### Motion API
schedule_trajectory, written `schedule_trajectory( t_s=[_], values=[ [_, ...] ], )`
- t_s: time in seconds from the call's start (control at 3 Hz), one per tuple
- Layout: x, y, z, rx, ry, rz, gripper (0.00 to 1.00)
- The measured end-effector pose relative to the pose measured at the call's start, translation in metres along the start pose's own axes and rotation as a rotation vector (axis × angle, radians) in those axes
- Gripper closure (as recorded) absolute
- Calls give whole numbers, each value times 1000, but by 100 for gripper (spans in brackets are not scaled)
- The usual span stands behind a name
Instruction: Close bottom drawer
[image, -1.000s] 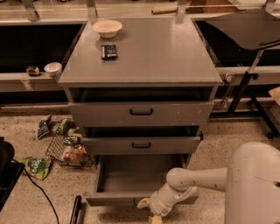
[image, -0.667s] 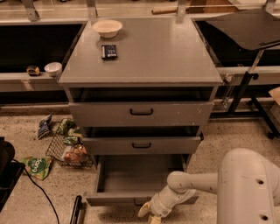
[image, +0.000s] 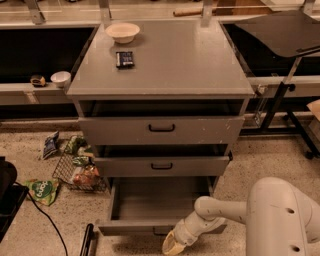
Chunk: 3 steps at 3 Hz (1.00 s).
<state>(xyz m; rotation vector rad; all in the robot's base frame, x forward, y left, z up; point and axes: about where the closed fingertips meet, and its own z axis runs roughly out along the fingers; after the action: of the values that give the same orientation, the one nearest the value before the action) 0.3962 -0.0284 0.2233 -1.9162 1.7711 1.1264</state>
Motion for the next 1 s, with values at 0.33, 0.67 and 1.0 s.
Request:
schedule_trajectory(
  t_s=[0.33,0.67,1.0],
  values=[
    [0,0,0,0,0,0,100],
    [8,-7,-7,30,-32,-15,100],
    [26,-18,-15,52,-70,-43,100]
  ],
)
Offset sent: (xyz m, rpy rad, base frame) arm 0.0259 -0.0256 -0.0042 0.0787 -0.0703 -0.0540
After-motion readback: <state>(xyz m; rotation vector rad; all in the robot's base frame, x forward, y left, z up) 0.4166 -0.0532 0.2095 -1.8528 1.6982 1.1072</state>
